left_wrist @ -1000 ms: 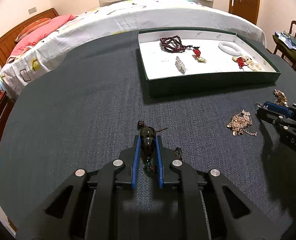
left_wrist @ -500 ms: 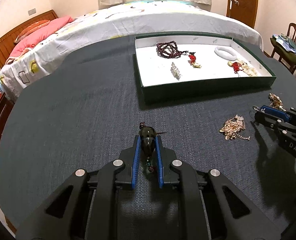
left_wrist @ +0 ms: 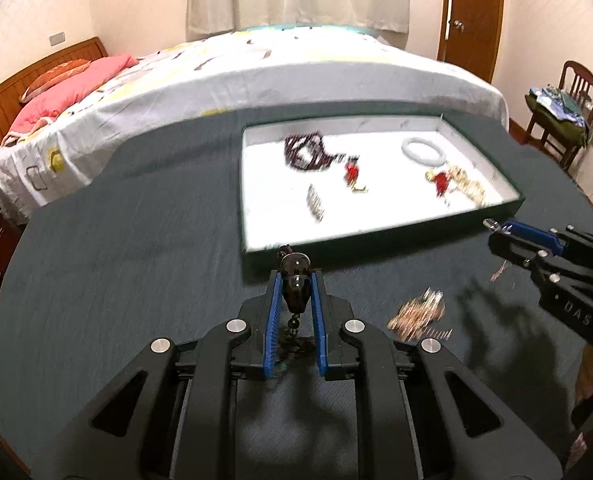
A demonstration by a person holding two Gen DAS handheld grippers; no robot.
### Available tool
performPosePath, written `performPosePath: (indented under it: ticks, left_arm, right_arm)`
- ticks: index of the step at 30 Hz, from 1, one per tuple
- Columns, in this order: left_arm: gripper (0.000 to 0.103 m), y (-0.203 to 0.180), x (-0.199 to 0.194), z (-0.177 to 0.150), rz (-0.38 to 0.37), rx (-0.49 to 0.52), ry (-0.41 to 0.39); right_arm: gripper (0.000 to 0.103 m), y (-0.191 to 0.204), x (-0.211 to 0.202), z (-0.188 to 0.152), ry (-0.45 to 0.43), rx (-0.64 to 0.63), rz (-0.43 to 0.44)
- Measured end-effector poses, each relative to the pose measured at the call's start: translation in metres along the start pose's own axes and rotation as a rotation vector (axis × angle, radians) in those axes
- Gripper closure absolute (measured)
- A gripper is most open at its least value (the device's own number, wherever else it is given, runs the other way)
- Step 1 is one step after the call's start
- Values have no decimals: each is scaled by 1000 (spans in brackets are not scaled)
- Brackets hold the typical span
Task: Organize jewelry
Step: 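Carry the black pendant with the left tool into the box while the right tool carries the ring there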
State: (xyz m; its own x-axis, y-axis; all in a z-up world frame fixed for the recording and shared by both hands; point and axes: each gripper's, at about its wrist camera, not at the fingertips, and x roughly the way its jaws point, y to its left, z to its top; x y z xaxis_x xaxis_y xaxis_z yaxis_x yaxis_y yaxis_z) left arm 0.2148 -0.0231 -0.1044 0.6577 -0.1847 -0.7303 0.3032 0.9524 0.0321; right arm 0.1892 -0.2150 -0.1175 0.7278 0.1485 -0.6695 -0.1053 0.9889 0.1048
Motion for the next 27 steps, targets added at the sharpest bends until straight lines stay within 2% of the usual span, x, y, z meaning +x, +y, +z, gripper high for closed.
performPosePath:
  ticks: [6, 13, 20, 27]
  left_arm:
    - [88, -15, 3, 35, -23, 1, -69]
    - [88, -29, 31, 84, -44, -4, -105]
    - [88, -45, 72, 116, -43, -1, -101]
    - [88, -59, 119, 128, -51, -6, -47]
  right_arm:
    - [81, -8, 0, 28, -55, -7, -6]
    - [81, -18, 16, 67, -96, -13, -16]
    - [81, -41, 52, 92, -84, 8, -48]
    - [81, -60, 97, 100, -22, 20, -78]
